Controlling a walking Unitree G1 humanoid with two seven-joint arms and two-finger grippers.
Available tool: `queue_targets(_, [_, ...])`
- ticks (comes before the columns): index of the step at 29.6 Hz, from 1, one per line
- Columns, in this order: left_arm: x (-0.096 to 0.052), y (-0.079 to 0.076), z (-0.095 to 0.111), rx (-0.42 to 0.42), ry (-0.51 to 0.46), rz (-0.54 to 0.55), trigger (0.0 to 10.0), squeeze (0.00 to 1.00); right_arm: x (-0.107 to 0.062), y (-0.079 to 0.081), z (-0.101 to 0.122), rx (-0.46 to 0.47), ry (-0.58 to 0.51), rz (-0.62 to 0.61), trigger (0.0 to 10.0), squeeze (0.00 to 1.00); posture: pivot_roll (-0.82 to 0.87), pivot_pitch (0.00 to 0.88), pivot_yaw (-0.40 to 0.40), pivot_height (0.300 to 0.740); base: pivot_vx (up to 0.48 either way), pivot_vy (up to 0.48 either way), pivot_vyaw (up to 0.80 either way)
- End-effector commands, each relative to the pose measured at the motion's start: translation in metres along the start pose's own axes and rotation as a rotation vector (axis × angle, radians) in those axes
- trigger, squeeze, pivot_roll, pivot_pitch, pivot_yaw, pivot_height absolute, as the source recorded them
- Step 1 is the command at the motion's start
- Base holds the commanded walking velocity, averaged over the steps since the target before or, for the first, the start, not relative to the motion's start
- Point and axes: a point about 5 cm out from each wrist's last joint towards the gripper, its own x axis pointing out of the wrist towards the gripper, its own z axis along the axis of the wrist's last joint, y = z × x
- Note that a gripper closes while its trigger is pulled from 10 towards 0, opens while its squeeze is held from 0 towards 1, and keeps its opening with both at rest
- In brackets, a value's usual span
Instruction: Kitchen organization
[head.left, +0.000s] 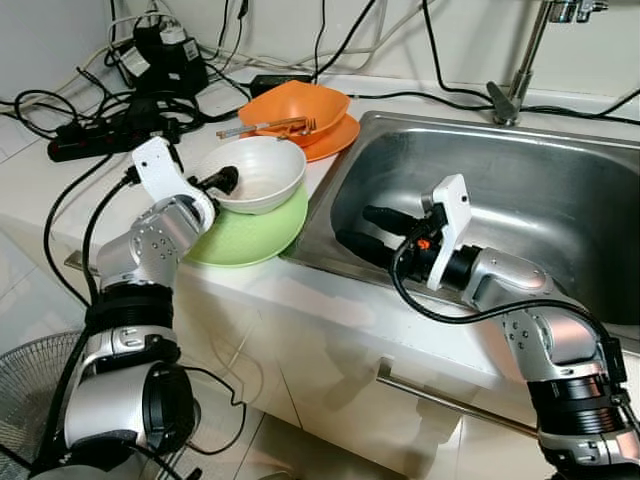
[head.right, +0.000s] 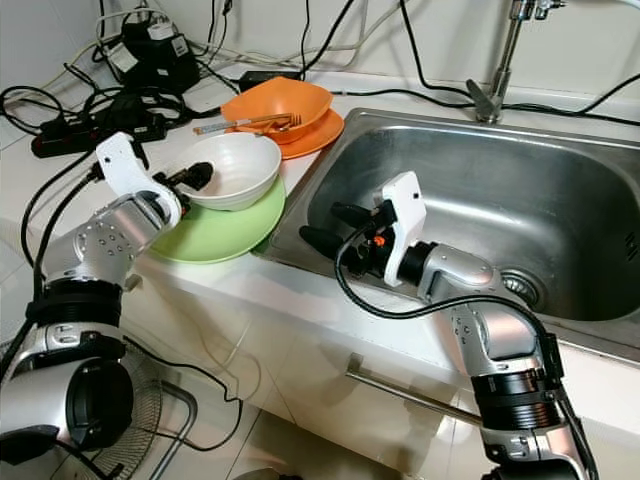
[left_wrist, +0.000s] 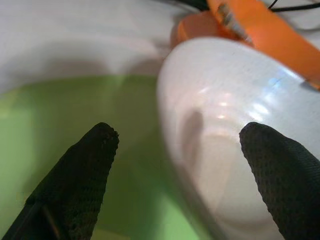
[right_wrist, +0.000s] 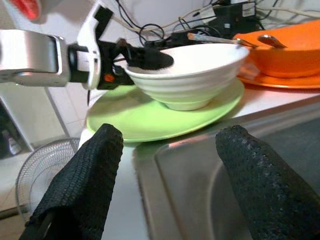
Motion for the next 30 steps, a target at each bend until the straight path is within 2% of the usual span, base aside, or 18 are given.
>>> queue_targets(1, [0.0011,0.0034,0.0026,-0.021,0.018,0.002,3.8,0.00,0.0024,0.0074,0.0016,-0.021,0.006,0.038,10.0,0.00,-0.09,0.015,0.149,0.740,0.000,0.000,0.00])
queue_targets(2, [0.0013,0.0039,0.0022,-0.025,0.023,0.001,3.1,0.00,0.0027,0.0080,0.0015,-0.025,0.009,0.040,10.0,0.00,-0.09,0.016,0.149,0.740,0.000,0.000,0.00])
queue_targets(3, [0.0015,0.0041,0.0020,-0.027,0.026,-0.001,0.0,0.00,0.0029,0.0085,0.0014,-0.026,0.010,0.041,10.0,0.00,-0.09,0.015,0.150,0.740,0.000,0.000,0.00])
queue_targets(14, [0.0026,-0.0012,-0.0047,-0.033,0.069,-0.038,0.0,0.00,0.0030,0.0101,0.0001,-0.028,0.014,0.042,10.0,0.00,-0.09,0.012,0.150,0.740,0.000,0.000,0.00])
queue_targets(30, [0.0035,0.0003,-0.0059,-0.050,0.085,-0.057,0.0,0.00,0.0047,0.0100,-0.0010,-0.028,0.017,0.042,10.0,0.00,-0.09,0.012,0.147,0.740,0.000,0.000,0.00])
